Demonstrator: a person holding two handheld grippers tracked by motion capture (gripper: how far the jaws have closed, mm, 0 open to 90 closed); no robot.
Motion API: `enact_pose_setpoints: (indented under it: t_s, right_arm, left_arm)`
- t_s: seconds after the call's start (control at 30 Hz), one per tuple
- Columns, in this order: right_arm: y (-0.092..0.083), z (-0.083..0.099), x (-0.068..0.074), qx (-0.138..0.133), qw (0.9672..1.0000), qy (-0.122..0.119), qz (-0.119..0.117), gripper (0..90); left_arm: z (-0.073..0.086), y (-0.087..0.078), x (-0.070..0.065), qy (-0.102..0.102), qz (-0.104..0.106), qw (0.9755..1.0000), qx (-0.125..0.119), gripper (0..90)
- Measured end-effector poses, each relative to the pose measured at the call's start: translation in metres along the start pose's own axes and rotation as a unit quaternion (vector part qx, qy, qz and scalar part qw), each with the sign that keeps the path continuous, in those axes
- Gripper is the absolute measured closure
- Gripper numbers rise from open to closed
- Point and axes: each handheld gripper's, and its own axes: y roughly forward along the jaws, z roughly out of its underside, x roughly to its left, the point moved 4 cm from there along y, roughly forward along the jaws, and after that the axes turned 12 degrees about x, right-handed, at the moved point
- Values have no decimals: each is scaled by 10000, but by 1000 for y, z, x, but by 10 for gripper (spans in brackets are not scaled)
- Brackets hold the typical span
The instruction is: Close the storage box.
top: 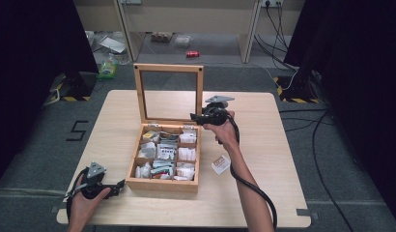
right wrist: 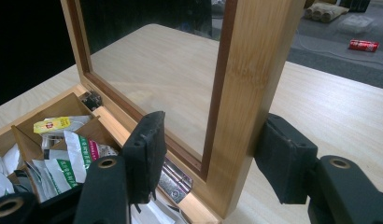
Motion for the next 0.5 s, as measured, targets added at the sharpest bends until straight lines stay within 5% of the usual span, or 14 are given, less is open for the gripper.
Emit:
enact_pose_setpoints:
  t_s: [0.5]
  right_arm:
    - [0,-4,2,71,9997,-166,138,453]
  left_arm:
    - [0,0,0,-1,1,10000,0,33]
